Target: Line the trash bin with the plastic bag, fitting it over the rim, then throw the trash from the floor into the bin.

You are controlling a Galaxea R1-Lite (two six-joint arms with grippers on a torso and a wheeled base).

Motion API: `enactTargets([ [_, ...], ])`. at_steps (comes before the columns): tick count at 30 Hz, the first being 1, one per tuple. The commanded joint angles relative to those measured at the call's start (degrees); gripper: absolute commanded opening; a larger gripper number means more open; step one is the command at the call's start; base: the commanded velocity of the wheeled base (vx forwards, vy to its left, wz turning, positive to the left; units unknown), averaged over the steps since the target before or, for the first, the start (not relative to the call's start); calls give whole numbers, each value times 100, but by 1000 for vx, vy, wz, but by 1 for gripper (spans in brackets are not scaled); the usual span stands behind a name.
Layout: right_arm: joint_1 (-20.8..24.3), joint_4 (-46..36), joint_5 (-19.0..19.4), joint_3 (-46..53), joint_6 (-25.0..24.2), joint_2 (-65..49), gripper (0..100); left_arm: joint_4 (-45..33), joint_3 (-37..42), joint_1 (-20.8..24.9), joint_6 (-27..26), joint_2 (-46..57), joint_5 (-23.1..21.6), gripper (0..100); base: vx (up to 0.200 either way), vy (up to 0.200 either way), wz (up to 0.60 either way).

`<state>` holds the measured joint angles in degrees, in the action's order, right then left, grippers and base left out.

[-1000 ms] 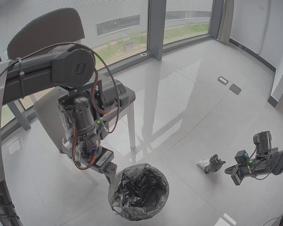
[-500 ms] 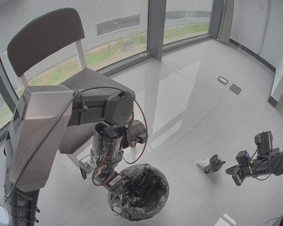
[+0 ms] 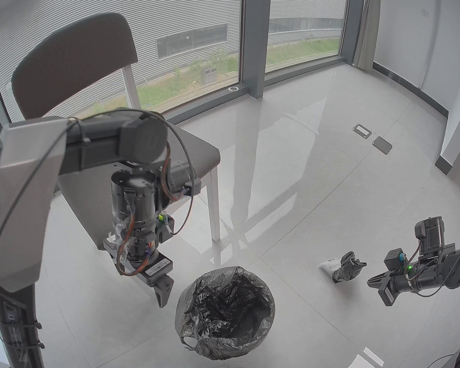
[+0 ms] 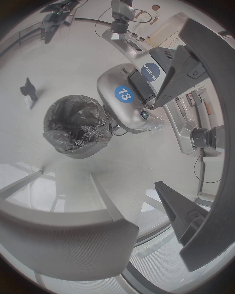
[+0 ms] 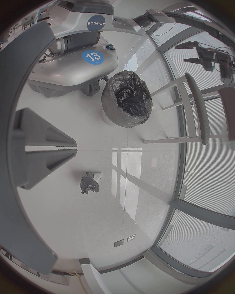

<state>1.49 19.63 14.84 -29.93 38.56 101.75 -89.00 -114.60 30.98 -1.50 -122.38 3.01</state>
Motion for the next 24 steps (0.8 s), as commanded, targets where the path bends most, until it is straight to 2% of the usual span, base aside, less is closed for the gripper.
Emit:
enactTargets([
  [1,18,6,2,13,3,-15,0,-100,1,-276,-131,1762,-327,100,0,0,0],
  [6,36,6,2,48,55,-33,0,-100,1,-997,-773,2983,-1127,100,0,0,0],
  [11,45,6,2,119,108,-42,0,120,1,-1085,-790,3959,-1382,100,0,0,0],
  [15,36,6,2,172,99,-156,0,2062,1,-1085,-694,4794,-1435,100,0,0,0],
  [16,9,6,2,198,99,-165,0,3223,316,-1085,-623,5137,-1417,100,0,0,0],
  [18,-34,6,2,207,90,-174,0,4910,1792,-1067,-483,5541,-1409,100,0,0,0],
  [21,-114,15,2,189,73,-209,0,5657,2601,-1050,-395,5717,-1400,100,67,0,0],
  [24,-219,15,2,154,82,-200,0,5675,2786,-1023,-386,5796,-1373,100,200,0,0],
])
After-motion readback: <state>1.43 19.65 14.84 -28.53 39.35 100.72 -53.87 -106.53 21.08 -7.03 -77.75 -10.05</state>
